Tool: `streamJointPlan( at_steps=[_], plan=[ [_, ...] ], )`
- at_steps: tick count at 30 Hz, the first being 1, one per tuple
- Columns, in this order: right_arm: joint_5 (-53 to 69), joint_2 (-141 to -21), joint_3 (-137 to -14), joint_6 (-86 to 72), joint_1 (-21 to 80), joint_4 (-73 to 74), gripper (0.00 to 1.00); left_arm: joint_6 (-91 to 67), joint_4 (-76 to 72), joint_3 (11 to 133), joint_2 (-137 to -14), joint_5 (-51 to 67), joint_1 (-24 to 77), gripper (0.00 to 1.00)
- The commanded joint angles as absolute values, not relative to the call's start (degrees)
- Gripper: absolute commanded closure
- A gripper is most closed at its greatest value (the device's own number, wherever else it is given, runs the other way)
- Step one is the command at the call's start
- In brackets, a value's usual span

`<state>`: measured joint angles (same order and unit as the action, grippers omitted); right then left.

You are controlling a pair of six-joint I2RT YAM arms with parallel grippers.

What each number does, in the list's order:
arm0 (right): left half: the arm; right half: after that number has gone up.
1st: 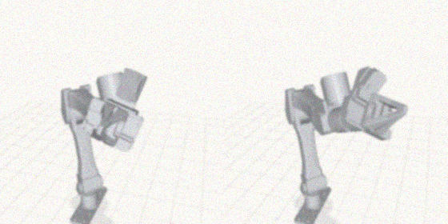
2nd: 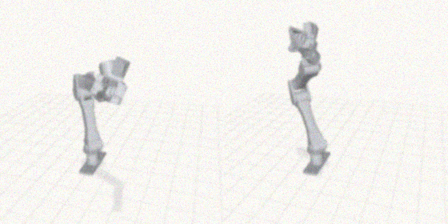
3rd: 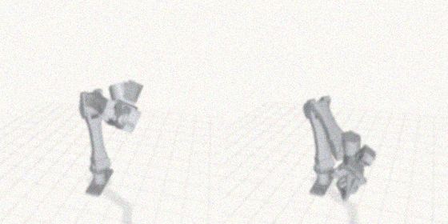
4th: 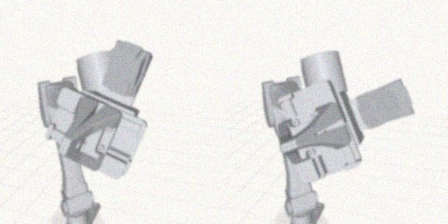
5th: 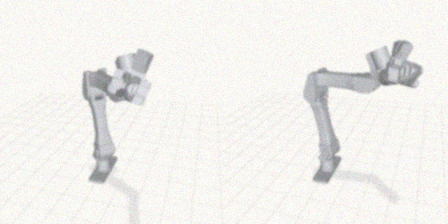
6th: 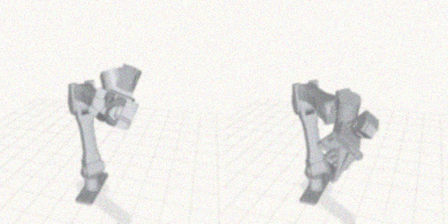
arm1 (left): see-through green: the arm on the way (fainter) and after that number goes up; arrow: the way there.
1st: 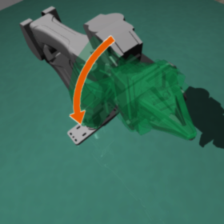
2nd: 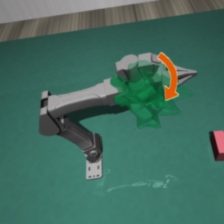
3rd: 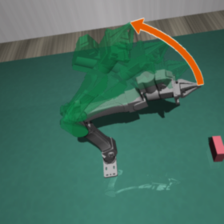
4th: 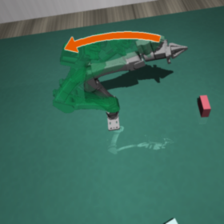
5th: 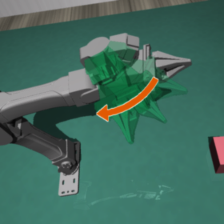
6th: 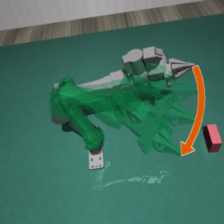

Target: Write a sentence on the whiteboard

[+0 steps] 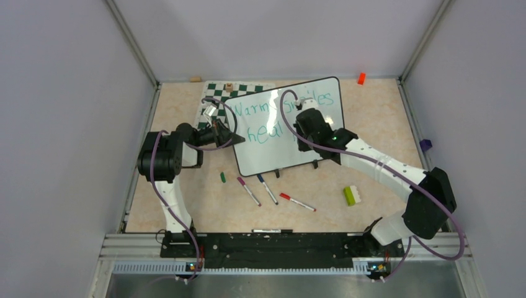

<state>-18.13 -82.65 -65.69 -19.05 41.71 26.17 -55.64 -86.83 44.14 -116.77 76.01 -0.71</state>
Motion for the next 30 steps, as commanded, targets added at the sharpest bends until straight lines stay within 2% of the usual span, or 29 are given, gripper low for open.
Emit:
streamJointPlan(
  at_steps=[1,30],
  plan=[
    [-20.20,-83.39,-69.63,-18.05,41.13,24.89,1.00,-52.47,-92.81,44.92,-116.61,74.29,-1.32,1.00],
    [-23.08,-82.03,-67.96,-19.25,38.95,26.38,1.00,-52.38,-92.81,44.86,-116.51,74.36,-1.23,1.00]
  ],
)
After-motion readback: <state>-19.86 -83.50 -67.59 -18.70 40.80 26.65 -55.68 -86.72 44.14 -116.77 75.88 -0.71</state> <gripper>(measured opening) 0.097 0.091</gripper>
